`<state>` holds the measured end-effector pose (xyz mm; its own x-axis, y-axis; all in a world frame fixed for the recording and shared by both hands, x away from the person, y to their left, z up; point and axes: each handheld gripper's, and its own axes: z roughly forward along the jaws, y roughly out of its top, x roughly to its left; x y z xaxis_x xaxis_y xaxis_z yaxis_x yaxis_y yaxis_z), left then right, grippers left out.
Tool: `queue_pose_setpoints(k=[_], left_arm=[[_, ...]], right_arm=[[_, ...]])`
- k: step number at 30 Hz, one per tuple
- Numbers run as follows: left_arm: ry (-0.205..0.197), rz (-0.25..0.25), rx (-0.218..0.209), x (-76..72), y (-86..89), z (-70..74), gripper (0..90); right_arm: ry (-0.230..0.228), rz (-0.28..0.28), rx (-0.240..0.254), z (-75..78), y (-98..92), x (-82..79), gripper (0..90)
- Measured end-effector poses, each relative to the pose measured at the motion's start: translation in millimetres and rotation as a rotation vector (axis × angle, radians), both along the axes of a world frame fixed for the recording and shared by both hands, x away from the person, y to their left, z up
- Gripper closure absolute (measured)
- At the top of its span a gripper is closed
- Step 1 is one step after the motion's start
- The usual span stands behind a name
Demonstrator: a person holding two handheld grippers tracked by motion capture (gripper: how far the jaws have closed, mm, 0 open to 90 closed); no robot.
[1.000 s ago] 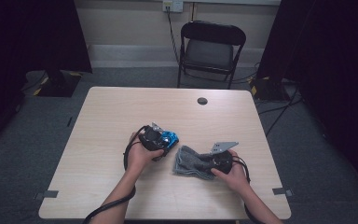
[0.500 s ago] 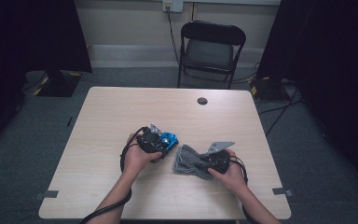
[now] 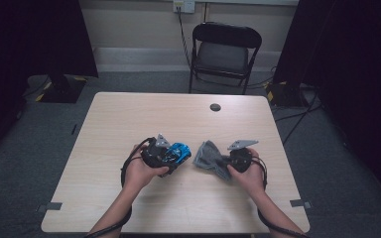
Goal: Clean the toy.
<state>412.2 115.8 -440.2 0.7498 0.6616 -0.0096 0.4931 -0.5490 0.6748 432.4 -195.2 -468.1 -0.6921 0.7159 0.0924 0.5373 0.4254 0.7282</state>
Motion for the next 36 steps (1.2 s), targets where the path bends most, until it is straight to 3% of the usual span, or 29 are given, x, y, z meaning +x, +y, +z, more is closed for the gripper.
queue_pose_setpoints(k=[4,5,9,14,18,24,36], left_arm=[[0.014,-0.035,-0.011,-7.4,-6.5,-4.1,28.3],[0.011,-0.045,0.003,-8.3,-8.4,-3.4,28.3],[0.004,-0.068,-0.025,-12.1,-14.8,-0.5,28.3],[-0.002,-0.082,-0.039,-13.7,-18.1,3.0,28.3],[-0.017,-0.071,-0.026,-12.9,-16.5,3.1,28.3],[-0.003,-0.037,-0.036,-8.2,-6.8,2.0,28.3],[-0.004,0.006,-0.037,-4.0,4.5,1.5,28.2]], right_arm=[[-0.006,-0.065,0.042,17.5,-3.4,18.5,81.2],[-0.009,-0.076,0.036,20.0,-2.1,21.5,81.2],[-0.020,-0.092,0.032,26.8,12.8,33.8,81.2],[0.004,-0.048,0.054,24.1,40.3,36.8,81.1],[0.012,0.007,0.073,23.7,54.9,32.0,81.1],[0.002,0.045,0.111,29.6,54.7,27.0,81.1],[0.016,0.107,0.109,28.0,53.1,16.1,81.0]])
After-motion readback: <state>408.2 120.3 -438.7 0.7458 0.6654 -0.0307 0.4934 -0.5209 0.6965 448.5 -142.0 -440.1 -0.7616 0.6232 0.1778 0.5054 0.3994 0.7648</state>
